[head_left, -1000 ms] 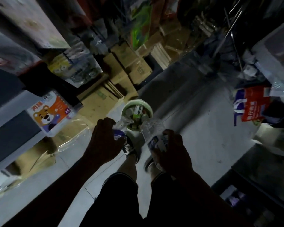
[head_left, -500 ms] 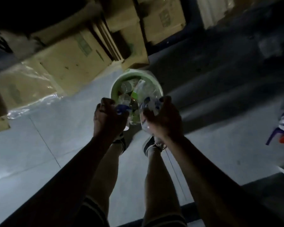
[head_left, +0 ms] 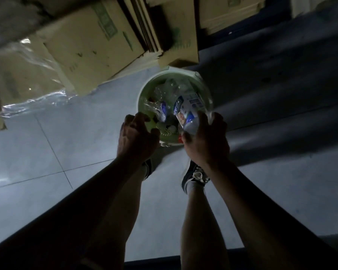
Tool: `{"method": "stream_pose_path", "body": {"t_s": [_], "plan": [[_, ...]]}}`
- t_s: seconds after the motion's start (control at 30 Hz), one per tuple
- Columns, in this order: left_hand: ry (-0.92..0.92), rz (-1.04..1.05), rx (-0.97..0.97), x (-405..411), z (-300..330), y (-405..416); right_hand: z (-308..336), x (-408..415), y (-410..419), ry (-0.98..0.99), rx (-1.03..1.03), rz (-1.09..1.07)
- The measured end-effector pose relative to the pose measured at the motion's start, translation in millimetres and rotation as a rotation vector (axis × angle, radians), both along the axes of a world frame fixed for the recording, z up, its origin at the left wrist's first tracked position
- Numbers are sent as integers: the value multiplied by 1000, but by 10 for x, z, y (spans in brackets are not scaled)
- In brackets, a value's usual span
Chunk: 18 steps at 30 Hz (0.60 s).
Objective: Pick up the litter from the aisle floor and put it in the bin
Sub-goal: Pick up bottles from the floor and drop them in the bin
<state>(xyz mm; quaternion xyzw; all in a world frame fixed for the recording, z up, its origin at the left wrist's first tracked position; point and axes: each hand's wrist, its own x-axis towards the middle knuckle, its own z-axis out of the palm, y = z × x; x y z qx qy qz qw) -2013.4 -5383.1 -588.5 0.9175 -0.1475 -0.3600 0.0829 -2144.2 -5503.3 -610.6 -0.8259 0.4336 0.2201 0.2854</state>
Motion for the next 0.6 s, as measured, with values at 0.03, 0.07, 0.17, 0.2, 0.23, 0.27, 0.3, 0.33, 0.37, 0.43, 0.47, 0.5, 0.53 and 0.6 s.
{"method": "stream_pose_path", "body": {"t_s": [0.03,0.07,0.17,0.2,0.23,0.27,0.3,0.33,0.37,0.43,0.47,0.5,0.53,0.6], "plan": [[4,-18,2,-6,101,-4,95,-52,8,-11,3,-9],[6,-45,0,-19,212,-23,205,-102,5,-15,11,-19],[0,-118,-10,-66,597,-118,559,-207,-44,-8,49,-62],[-5,-140,-13,-77,750,-160,695,-237,-74,-12,54,-69],[-15,-164,-22,-87,906,-200,839,-269,-106,-21,48,-67],[-28,-191,-33,-97,1071,-244,989,-301,-144,-31,36,-61],[-44,-223,-42,-107,1242,-284,1146,-332,-182,-40,25,-58],[-63,-256,-50,-117,1418,-328,1311,-362,-225,-44,14,-57],[-80,-283,-58,-125,1597,-370,1486,-391,-268,-47,4,-58],[-105,-315,-82,-136,1962,-450,1855,-447,-356,-54,-13,-72],[-116,-320,-96,-134,2151,-488,2053,-478,-401,-59,-21,-79],[-123,-318,-104,-130,2343,-522,2256,-511,-444,-65,-32,-81],[-126,-316,-106,-116,2544,-556,2466,-550,-485,-72,-45,-81],[-146,-333,-116,-85,2959,-602,2894,-628,-549,-86,-61,-75]]}}
